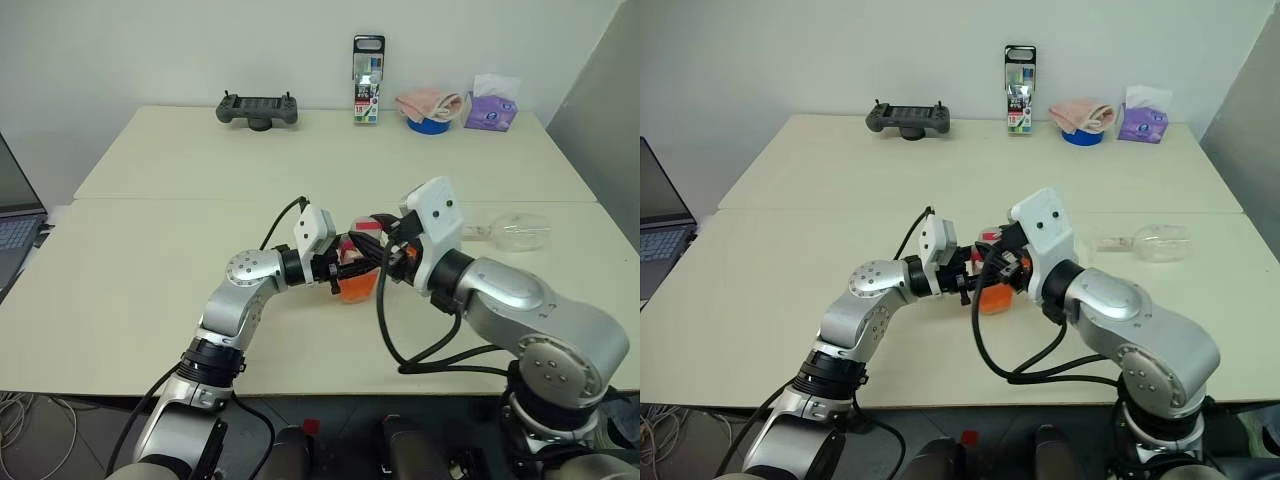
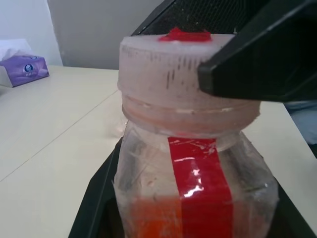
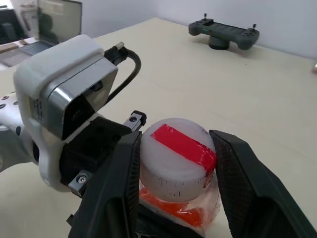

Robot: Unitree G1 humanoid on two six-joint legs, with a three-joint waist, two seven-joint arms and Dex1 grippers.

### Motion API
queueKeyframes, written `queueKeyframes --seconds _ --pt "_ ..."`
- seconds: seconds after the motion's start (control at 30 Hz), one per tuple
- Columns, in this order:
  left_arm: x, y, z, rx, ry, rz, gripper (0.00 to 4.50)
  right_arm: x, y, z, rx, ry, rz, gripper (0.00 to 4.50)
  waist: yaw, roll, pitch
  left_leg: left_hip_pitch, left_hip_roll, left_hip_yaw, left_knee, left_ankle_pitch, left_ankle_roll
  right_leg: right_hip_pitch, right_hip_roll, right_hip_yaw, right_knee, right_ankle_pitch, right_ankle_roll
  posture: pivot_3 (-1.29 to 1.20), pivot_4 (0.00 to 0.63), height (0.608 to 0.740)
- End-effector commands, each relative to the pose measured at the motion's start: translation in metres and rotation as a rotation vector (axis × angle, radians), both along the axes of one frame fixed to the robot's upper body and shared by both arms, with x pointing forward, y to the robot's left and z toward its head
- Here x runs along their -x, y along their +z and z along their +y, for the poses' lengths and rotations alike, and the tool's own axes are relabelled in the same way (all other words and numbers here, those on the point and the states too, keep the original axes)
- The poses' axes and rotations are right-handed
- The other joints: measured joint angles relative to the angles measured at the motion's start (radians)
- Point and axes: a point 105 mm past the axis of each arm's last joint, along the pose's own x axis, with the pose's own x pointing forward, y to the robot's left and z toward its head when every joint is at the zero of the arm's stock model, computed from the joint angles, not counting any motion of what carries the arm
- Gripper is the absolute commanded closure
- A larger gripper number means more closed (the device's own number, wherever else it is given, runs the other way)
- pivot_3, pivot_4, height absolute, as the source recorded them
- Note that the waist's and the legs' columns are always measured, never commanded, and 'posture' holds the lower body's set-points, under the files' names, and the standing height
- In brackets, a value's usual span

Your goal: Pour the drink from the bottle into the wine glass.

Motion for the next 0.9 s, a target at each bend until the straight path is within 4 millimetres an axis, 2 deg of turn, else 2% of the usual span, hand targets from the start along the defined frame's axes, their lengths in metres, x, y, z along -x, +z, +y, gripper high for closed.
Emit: queueKeyframes --seconds 0.03,0.07,0.23,0.47,0.57,0.67,0.77,0.9 --pt "0.012 0.038 -0.008 0.069 -0.080 -0.092 2.77 0.056 0.005 0.003 -0.004 0.609 0.077 2.72 0.005 0.001 0.001 0.000 0.000 0.000 0.000 0.000 0.000 0.000 0.000 0.000 0.000 0.000 0.000 0.00 0.150 0.740" --pt "0.016 0.040 -0.010 0.069 -0.103 -0.088 2.77 0.067 0.001 -0.003 0.054 0.731 0.109 2.72 0.006 0.001 0.001 -0.001 -0.001 0.000 0.000 0.000 0.000 0.001 -0.001 0.000 -0.002 0.000 0.001 0.00 0.150 0.740" --pt "0.041 0.042 -0.015 0.017 -0.223 -0.076 2.79 0.056 0.011 -0.014 0.183 0.918 0.074 2.72 -0.017 0.001 0.001 0.001 0.001 0.003 0.000 -0.003 0.004 0.001 0.001 0.001 -0.002 0.000 0.001 0.00 0.150 0.740" --pt "0.042 0.038 -0.012 -0.008 -0.205 -0.087 2.79 0.039 0.019 -0.028 0.263 0.921 0.068 2.72 -0.010 0.002 0.002 0.001 0.004 0.001 0.001 -0.002 0.004 0.001 0.004 0.001 0.000 0.000 0.000 0.00 0.150 0.740" --pt "0.039 0.036 -0.012 -0.005 -0.191 -0.085 2.79 0.026 0.024 -0.032 0.268 0.850 0.009 1.64 -0.004 0.002 0.002 0.001 0.002 0.002 0.001 -0.002 0.004 0.001 0.002 0.001 -0.001 0.000 0.000 0.00 0.150 0.740" --pt "0.037 0.035 -0.015 0.005 -0.189 -0.089 2.79 0.005 0.034 -0.033 0.268 0.676 -0.132 0.55 0.000 0.002 0.002 0.000 0.001 0.002 0.001 -0.002 0.004 0.000 0.001 0.001 -0.001 0.000 0.000 0.00 0.150 0.740" --pt "0.035 0.035 -0.017 0.012 -0.188 -0.093 2.80 -0.004 0.042 -0.036 0.247 0.538 -0.234 0.54 0.004 0.002 0.002 0.000 0.001 0.001 0.001 -0.002 0.004 0.000 0.001 0.001 -0.001 0.000 0.000 0.00 0.150 0.740" --pt "0.031 0.035 -0.017 0.018 -0.181 -0.101 2.80 0.008 0.044 -0.038 0.180 0.427 -0.246 0.54 0.008 0.002 0.002 -0.001 0.000 0.001 0.001 -0.002 0.004 0.000 0.000 0.001 -0.002 0.002 -0.003 0.00 0.150 0.740"
